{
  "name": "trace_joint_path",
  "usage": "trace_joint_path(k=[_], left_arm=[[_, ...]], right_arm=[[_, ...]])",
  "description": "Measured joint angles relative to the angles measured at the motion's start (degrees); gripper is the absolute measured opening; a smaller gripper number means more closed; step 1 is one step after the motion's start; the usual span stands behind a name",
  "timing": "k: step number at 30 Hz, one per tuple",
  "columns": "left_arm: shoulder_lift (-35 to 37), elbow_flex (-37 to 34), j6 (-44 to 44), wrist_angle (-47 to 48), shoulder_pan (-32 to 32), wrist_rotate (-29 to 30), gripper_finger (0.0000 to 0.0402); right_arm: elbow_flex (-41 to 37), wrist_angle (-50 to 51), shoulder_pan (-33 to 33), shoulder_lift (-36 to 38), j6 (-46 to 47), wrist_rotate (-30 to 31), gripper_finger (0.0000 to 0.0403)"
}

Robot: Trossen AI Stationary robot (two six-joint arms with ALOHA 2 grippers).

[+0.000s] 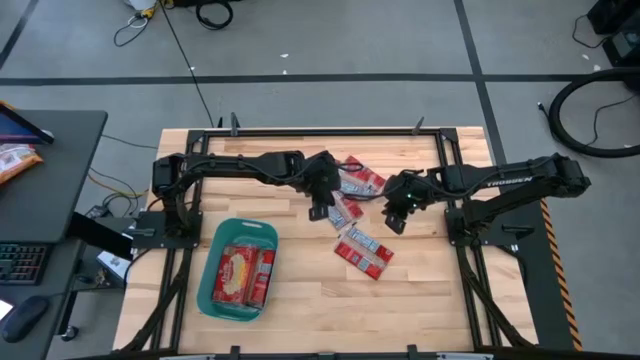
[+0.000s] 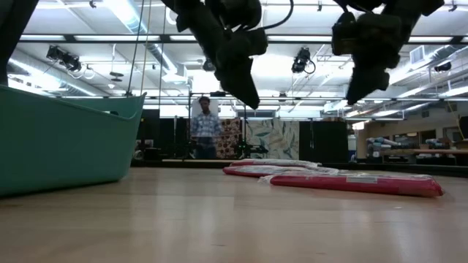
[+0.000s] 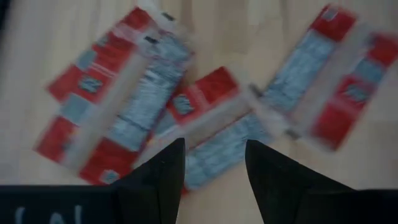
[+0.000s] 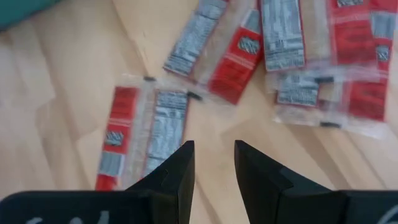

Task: Sort popcorn bags into baskets
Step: Put the red popcorn bag into the green bin

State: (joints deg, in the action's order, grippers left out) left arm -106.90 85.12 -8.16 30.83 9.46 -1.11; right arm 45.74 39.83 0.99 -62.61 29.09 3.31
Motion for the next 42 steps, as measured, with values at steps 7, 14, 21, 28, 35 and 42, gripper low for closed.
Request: trace_joint_path(k=[7,14,21,28,35,42], left_arm=[[-4.05,-2.95,-12.25,-7.47,0.80,6.67,0.0172],[-9.74,-3.22,-18.63,-10.56,2.05,13.74,0.0172],[-11.77,-3.19,-24.08,-13.61,1.96,15.46,0.0172],[-14.20,-3.13,-26.89,-13.89,2.52,16.13,0.0172],[-15.75,-2.93,-25.47,-11.88,3.52,16.35,0.0169],[-16.10,-2.96,-25.10,-8.90,3.21,15.55,0.0068]], right_arm=[[0.00,-2.63,-0.11,-0.13,0.96,0.61,0.0118],[0.02,-5.40,-0.06,-0.11,2.68,1.33,0.0118],[0.02,-5.49,-0.11,-0.11,4.81,0.89,0.0118],[0.02,-5.59,-0.15,-0.10,6.23,-0.88,0.0118],[0.02,-6.86,-0.65,-0.11,8.49,-2.06,0.0118],[0.02,-7.18,-2.13,-0.11,9.39,-2.97,0.0118]])
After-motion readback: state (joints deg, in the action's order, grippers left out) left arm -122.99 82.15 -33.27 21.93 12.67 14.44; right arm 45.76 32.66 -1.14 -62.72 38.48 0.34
